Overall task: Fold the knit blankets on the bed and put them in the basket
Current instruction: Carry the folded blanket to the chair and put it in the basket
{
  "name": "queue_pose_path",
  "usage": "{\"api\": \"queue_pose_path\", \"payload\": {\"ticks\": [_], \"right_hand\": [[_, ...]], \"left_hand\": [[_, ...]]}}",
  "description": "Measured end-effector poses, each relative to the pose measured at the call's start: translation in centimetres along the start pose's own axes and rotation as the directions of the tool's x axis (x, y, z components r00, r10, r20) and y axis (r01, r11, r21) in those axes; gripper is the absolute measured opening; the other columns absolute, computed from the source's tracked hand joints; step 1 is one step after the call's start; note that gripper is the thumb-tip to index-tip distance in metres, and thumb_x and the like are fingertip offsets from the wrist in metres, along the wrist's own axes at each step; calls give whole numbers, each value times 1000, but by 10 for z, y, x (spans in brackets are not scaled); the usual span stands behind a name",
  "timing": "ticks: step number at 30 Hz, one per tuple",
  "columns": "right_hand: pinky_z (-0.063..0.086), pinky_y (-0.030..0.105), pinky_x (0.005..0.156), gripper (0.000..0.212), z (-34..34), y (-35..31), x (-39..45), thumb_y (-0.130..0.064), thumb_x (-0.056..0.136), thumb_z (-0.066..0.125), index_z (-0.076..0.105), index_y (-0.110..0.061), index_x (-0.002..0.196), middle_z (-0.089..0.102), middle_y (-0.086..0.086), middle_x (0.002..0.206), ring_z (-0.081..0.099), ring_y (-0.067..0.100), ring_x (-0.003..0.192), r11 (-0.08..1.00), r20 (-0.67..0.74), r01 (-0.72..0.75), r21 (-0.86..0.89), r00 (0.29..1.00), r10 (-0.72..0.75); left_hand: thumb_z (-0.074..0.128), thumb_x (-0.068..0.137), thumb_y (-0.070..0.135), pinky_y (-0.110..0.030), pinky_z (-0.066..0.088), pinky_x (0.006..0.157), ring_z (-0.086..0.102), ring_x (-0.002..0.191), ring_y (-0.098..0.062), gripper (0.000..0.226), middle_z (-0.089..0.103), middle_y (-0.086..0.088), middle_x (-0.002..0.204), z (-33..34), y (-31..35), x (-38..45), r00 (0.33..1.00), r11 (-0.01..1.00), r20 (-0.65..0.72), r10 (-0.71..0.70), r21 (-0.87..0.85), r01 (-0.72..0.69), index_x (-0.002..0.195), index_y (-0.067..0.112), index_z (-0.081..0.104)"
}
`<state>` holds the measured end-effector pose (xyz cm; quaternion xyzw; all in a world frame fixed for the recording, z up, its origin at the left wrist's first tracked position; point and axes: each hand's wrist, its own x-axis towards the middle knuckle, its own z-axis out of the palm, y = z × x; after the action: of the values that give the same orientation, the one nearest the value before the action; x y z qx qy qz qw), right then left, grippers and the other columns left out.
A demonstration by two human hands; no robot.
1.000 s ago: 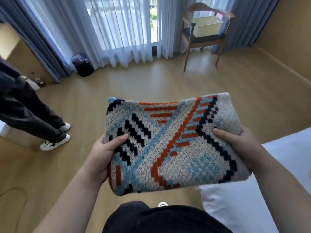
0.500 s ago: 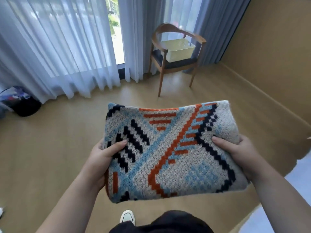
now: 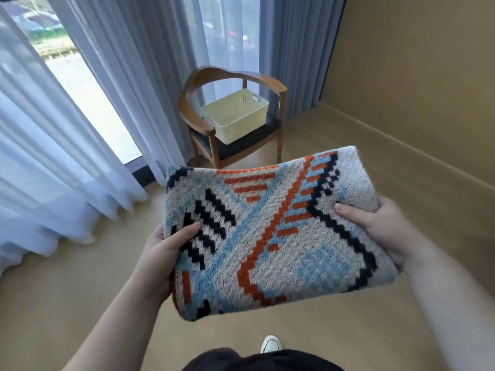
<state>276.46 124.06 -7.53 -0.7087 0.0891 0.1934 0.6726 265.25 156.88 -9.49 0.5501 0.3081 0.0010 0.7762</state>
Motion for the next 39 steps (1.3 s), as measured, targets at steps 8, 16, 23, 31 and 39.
{"api": "queue_pose_path", "payload": {"ticks": [8,16,23,31,39], "right_hand": [[61,42,71,49,37,-111,284,-13,70,81,63,-10,115,77,9,97,75,28,86,990,71,59,-129,996,-50],[58,50,85,46,86,-193,561,-9,74,80,63,-13,117,77,6,99,74,28,91,976,132,-44,-214,989,73],[55,55,89,46,126,-209,822,-12,74,82,64,-15,116,76,8,104,72,32,95,950,252,-149,-275,942,221],[55,51,88,36,188,-184,1048,-11,80,79,65,-20,111,75,5,103,71,29,94,863,315,-268,-429,850,421],[55,42,82,30,227,-157,1124,-13,84,73,65,-23,111,73,-1,104,69,25,95,741,251,-249,-623,834,491]], "left_hand": [[72,84,12,-49,61,73,72,93,-41,42,74,-21,106,56,81,248,996,994,-85,-1,-106,-8,123,10,57],[70,87,5,-46,59,75,73,95,-37,35,75,-19,107,103,175,500,974,984,-189,-125,-148,97,120,9,61],[69,87,1,-42,59,65,72,92,-36,34,74,-21,105,144,212,701,894,966,-379,-240,-185,181,119,6,59],[65,88,1,-48,59,74,73,94,-33,39,74,-17,106,165,204,878,689,880,-549,-472,-330,340,125,8,57],[57,92,-1,-45,56,75,68,96,-33,43,68,-17,110,164,176,971,574,827,-597,-560,-359,433,131,14,47]]}}
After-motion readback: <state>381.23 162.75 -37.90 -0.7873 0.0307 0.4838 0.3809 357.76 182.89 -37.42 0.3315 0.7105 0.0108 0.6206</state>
